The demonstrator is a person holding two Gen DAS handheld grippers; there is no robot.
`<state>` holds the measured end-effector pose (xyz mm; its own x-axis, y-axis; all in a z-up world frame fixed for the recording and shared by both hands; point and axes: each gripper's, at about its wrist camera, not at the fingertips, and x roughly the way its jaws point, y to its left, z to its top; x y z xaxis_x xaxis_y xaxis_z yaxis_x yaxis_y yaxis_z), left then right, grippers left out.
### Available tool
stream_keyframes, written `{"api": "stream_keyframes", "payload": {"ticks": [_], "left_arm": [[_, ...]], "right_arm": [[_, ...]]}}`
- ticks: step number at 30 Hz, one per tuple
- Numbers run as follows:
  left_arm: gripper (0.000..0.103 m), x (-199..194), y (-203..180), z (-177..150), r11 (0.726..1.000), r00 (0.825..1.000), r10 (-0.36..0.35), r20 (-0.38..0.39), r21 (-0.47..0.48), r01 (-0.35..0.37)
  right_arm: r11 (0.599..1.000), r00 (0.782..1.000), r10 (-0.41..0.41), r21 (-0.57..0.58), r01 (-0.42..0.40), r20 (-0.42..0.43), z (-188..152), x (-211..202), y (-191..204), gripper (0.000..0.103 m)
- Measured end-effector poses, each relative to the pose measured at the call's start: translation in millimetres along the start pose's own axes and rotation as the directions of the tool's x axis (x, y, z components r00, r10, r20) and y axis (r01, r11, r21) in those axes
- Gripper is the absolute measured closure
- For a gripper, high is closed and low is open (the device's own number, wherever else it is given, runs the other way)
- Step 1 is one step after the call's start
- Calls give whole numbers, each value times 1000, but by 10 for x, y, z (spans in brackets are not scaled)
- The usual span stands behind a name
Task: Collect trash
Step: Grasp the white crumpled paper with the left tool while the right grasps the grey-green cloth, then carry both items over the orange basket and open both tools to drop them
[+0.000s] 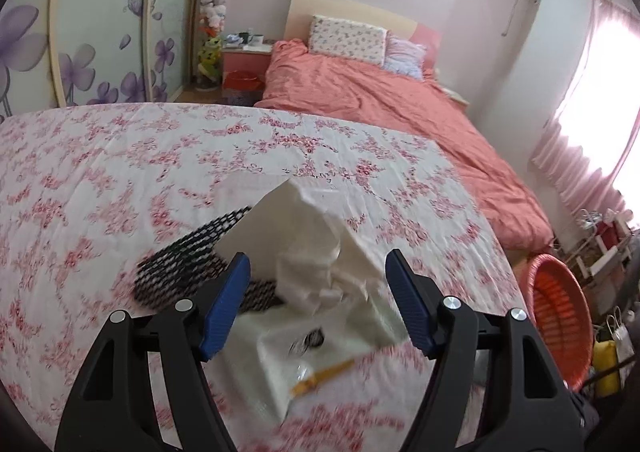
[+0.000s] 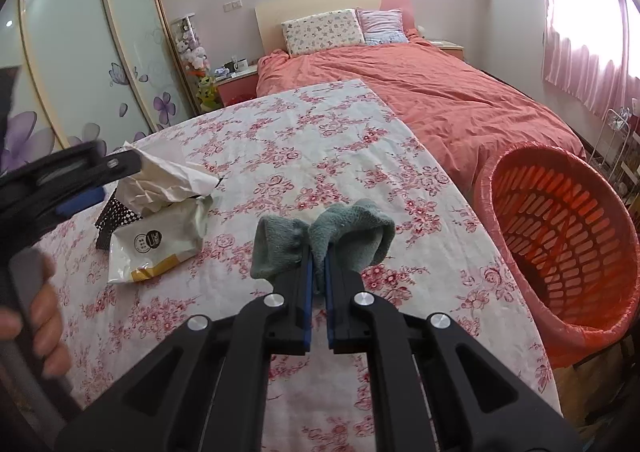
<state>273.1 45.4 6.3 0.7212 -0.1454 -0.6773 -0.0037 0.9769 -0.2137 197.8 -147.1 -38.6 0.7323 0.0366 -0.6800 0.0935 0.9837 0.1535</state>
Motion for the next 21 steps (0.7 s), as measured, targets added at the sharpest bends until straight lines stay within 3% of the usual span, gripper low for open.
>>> {"api": "stream_keyframes", "payload": {"ticks": [5, 7, 9, 12, 21], "left_arm": [[36, 171, -86, 91, 998, 998, 59, -20, -4, -59], [46, 247, -83, 100, 998, 997, 70, -43, -6, -70], [50, 270, -60, 84, 998, 996, 66, -56, -6, -67], [64, 193, -35, 36, 999, 998, 50, -35, 7, -50], [68, -108, -1, -77, 1000, 1000, -6, 12, 16, 6]], "right_arm": [[1000, 1000, -3, 3, 3, -4, -16, 26, -56, 97], [1000, 1000, -4, 5, 4, -6, -28, 33, -73, 97], [1000, 1000, -3, 5, 3, -6, -42, 27, -80, 97], [1000, 1000, -5, 5, 5, -2, -47, 13, -90, 97], [1000, 1000, -10, 8, 10, 24, -72, -153, -112, 97]]}}
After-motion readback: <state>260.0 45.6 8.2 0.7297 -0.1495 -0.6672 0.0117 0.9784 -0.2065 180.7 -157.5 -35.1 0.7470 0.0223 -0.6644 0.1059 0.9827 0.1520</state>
